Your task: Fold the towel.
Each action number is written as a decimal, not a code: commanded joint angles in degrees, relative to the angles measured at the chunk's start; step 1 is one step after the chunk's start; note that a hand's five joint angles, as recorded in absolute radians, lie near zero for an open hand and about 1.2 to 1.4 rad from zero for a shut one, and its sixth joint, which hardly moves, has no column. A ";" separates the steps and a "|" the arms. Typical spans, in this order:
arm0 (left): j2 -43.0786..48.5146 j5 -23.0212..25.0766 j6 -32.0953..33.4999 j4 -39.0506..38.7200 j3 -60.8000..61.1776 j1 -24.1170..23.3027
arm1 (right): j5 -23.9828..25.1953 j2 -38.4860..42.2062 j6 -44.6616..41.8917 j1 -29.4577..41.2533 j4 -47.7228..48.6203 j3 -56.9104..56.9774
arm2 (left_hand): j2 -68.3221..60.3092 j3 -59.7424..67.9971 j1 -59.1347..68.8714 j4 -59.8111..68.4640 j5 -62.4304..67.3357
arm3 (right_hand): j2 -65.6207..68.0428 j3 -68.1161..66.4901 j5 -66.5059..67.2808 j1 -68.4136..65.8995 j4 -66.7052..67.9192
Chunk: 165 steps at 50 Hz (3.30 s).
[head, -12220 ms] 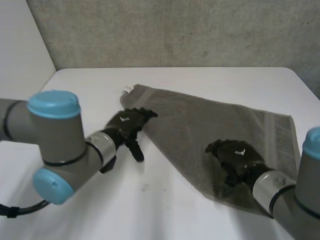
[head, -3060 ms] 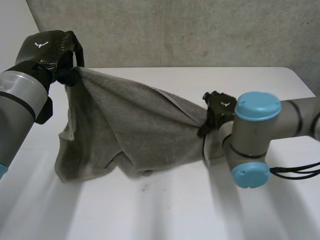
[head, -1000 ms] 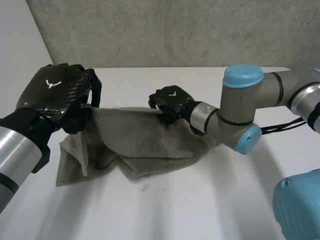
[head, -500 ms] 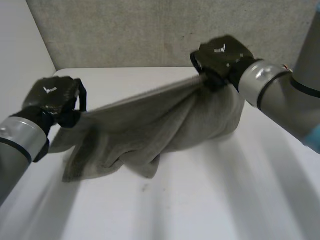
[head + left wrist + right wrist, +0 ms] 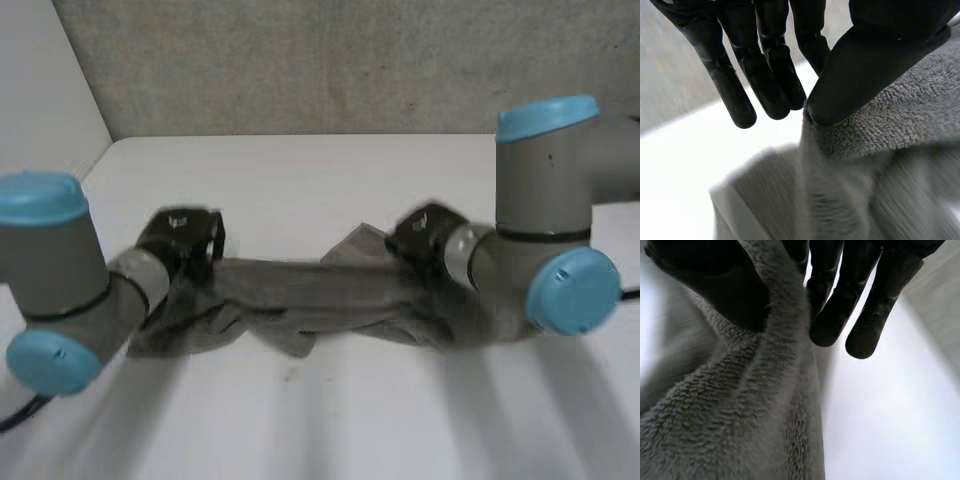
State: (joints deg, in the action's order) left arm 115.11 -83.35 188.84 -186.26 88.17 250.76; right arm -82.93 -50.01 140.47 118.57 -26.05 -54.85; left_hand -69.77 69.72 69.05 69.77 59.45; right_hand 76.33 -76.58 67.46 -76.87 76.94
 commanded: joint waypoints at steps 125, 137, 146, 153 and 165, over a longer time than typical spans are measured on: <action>-24.41 3.63 2.94 -20.63 35.32 7.11 | 20.00 16.08 -20.06 2.72 6.63 11.61 | -10.23 10.28 10.95 10.23 10.55 | -54.30 54.55 -55.43 54.85 -54.92; -24.41 3.63 2.94 -20.72 35.67 7.20 | 19.83 18.02 -21.90 2.72 6.63 12.40 | -10.23 10.28 10.95 10.23 10.55 | -47.07 47.32 -48.20 47.61 -47.68; -24.41 3.63 2.94 -20.72 35.67 7.20 | 18.77 17.85 -22.08 2.19 6.98 12.40 | -10.23 10.28 10.95 10.23 10.55 | -27.10 27.34 -28.22 27.64 -27.71; -24.41 3.63 2.94 -20.72 35.76 7.20 | 17.90 17.23 -22.08 1.23 6.98 11.88 | -10.23 10.28 10.95 10.23 10.55 | -9.59 9.83 -10.72 10.13 -10.20; -24.41 3.63 3.03 -20.72 35.67 7.20 | 16.58 12.94 -20.50 -2.37 6.63 11.35 | -10.23 10.28 10.95 10.23 10.55 | 3.67 -3.42 2.54 -3.13 3.06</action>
State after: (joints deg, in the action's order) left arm 90.70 -79.72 191.80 -206.98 123.93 257.96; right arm -65.60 -33.84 118.66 118.34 -19.20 -43.19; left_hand -69.79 69.75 69.01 69.82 59.46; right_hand 75.10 -76.29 66.43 -76.35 76.88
